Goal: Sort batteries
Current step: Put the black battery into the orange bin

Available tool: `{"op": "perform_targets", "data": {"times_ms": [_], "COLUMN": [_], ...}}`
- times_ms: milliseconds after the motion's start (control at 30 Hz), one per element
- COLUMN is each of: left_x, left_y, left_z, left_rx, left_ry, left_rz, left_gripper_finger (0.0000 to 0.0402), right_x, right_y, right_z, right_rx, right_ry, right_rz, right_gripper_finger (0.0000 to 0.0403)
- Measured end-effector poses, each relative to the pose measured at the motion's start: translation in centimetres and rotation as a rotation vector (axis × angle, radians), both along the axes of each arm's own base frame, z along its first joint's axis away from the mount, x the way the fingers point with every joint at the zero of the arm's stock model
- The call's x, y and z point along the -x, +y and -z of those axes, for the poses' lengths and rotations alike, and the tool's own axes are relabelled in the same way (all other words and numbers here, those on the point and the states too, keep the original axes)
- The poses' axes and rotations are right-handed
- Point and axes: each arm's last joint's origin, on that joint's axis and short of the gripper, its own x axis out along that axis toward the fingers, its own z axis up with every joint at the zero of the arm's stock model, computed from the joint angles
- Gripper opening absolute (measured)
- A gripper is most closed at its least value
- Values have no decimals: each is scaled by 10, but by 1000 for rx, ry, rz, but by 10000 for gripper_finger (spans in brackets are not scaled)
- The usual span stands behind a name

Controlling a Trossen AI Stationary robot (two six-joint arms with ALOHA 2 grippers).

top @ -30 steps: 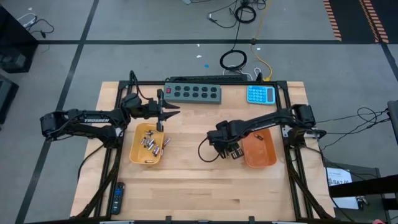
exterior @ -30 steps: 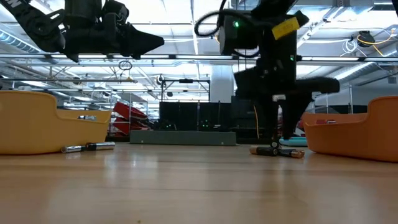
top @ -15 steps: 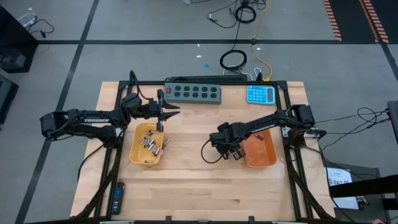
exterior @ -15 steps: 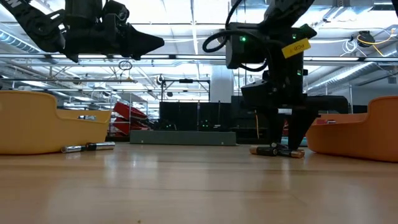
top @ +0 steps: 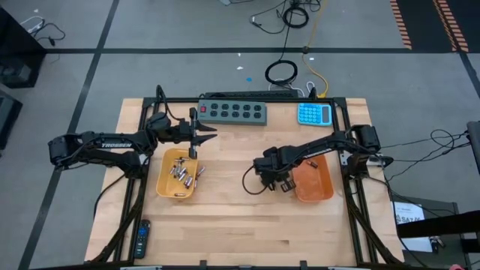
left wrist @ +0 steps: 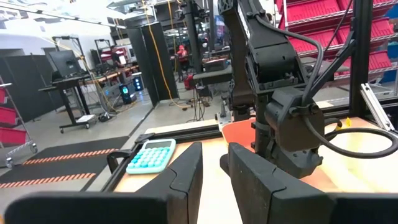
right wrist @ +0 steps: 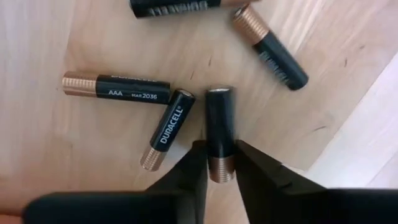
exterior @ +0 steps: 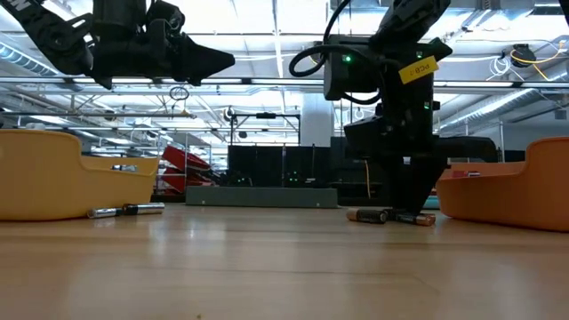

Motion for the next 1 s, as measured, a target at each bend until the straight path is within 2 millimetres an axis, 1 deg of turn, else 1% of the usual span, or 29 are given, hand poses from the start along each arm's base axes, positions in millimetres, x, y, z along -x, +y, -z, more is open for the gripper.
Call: {"op": "perform_targets", "data": {"times_ms": [167,267,367,467,533,633,733,800,867,933,1000], "left_x": [0,0,0,0,1,0,0,0,1,1,0], "left_y": [0,0,3,5,5,5,6,6,8,9,9], "left_z": [0,0,-1,-1,-4,-13,-12,-11,-11,-10,-10], "left_rx": [2,3,29,26,17,-1,11,13,21,52,95], "left_ry": [-1,-4,-13,-19,-48,-111,-98,-90,-93,-91,-87], "left_rz": [0,-17,-97,-172,-187,-187,-198,-216,-247,-265,-263], "left_gripper_finger": [88,88,88,88,88,88,88,88,88,88,88], "right_x": [-1,0,2,0,0,6,19,30,44,59,78], "right_y": [-3,-4,-11,-22,-27,-31,-32,-32,-27,-15,-2], "right_z": [2,-1,-7,-25,-43,-73,-106,-118,-119,-119,-121], "right_rx": [16,18,15,26,15,2,53,51,21,-45,-66], "right_ry": [-3,-3,-10,-77,-166,-307,-438,-483,-462,-403,-337], "right_rz": [28,20,48,160,253,353,410,471,538,567,596], "right_gripper_finger": [21,21,21,21,21,21,21,21,21,21,21]}}
